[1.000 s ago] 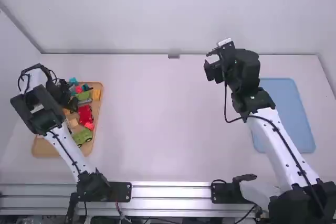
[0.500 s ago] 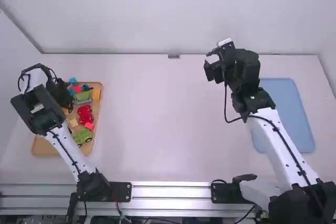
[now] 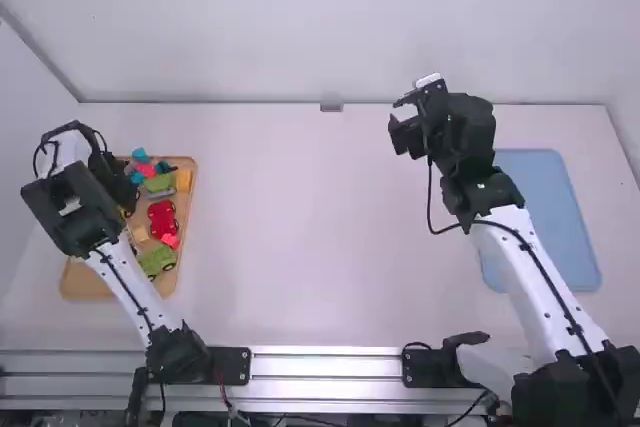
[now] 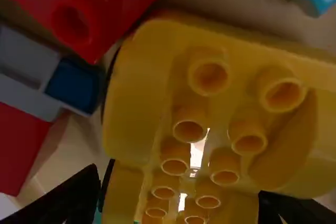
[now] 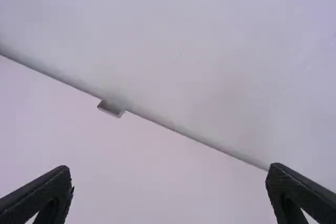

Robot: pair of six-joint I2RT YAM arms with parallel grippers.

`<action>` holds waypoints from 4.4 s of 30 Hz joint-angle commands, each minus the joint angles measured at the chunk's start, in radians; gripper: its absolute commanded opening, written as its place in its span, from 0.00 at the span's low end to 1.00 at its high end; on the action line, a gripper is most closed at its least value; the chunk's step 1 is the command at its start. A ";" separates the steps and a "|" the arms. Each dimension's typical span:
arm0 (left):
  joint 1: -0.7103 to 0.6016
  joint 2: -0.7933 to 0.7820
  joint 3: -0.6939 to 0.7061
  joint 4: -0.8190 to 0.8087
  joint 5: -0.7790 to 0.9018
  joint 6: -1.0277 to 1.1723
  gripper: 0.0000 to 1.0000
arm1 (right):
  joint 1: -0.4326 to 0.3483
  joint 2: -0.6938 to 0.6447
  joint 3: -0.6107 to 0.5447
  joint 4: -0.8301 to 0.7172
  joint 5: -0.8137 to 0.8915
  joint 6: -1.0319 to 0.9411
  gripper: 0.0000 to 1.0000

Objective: Assemble lego blocks to make yellow taxi

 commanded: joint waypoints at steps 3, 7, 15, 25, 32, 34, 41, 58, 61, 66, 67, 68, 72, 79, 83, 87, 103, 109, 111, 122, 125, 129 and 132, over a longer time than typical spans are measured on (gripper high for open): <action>-0.003 -0.006 -0.011 -0.016 -0.023 -0.010 0.65 | 0.000 0.005 0.038 0.002 0.000 0.001 0.98; -0.003 -0.006 -0.011 -0.023 -0.020 0.009 0.54 | 0.001 0.005 0.038 0.003 0.000 0.001 0.98; -0.003 -0.006 -0.010 0.005 0.044 0.035 0.41 | -0.001 0.005 0.038 0.003 0.000 0.001 0.98; -0.076 -0.099 -0.010 0.056 0.077 -0.023 0.24 | 0.000 0.005 0.038 0.026 0.000 0.002 0.98; -0.187 -0.288 -0.056 0.042 0.187 0.031 0.20 | -0.001 0.005 0.038 0.011 0.001 0.002 0.98; -0.224 -0.344 -0.100 0.061 0.191 0.051 0.21 | 0.001 0.005 0.038 0.003 0.001 0.001 0.98; -0.447 -0.499 -0.264 0.058 0.181 0.203 0.22 | 0.002 0.005 0.038 0.000 0.001 0.001 0.98; -1.137 -0.498 -0.474 0.182 0.169 0.301 0.22 | 0.001 0.005 0.038 -0.076 -0.001 0.007 0.98; -1.204 -0.497 -0.531 0.236 0.145 0.285 0.25 | 0.002 0.005 0.038 -0.081 -0.003 0.009 0.98; -1.297 -0.497 -0.613 0.353 0.088 0.227 0.21 | 0.001 0.005 0.038 -0.081 -0.002 0.009 0.98; -1.311 -0.495 -0.627 0.370 0.091 0.226 0.21 | 0.002 0.005 0.038 -0.081 -0.003 0.009 0.98; -1.324 -0.491 -0.637 0.383 0.093 0.226 0.21 | 0.004 0.005 0.038 -0.082 -0.003 0.009 0.98; -1.335 -0.470 -0.644 0.394 0.086 0.196 0.23 | 0.019 0.005 0.038 -0.094 -0.002 0.008 0.98; -1.329 -0.447 -0.647 0.303 0.115 0.263 0.22 | 0.021 0.005 0.038 -0.099 0.000 0.008 0.98; -1.324 -0.442 -0.648 0.330 0.119 0.213 0.23 | 0.021 0.005 0.038 -0.099 0.000 0.009 0.98; -1.321 -0.442 -0.676 0.404 0.115 0.156 0.28 | 0.021 0.005 0.038 -0.098 0.000 0.009 0.98; -1.277 -0.442 -0.727 0.528 0.116 0.101 0.33 | 0.022 0.005 0.038 -0.098 0.000 0.009 0.98; -1.274 -0.442 -0.735 0.529 0.140 0.098 0.42 | 0.029 0.005 0.038 -0.098 0.000 0.009 0.98; -1.273 -0.442 -0.735 0.529 0.141 0.098 0.45 | 0.027 0.005 0.038 -0.098 0.000 0.008 0.98; -1.273 -0.442 -0.735 0.529 0.138 0.098 0.88 | 0.026 0.005 0.038 -0.099 0.000 0.009 0.98; -1.273 -0.442 -0.735 0.534 0.138 0.098 0.99 | 0.026 0.005 0.038 -0.099 0.000 0.009 0.98; -1.273 -0.442 -0.732 0.546 0.137 0.100 0.99 | 0.026 0.005 0.038 -0.099 0.000 0.008 0.98; -1.273 -0.443 -0.704 0.509 0.137 0.145 0.99 | 0.025 0.005 0.038 -0.099 0.001 0.009 0.98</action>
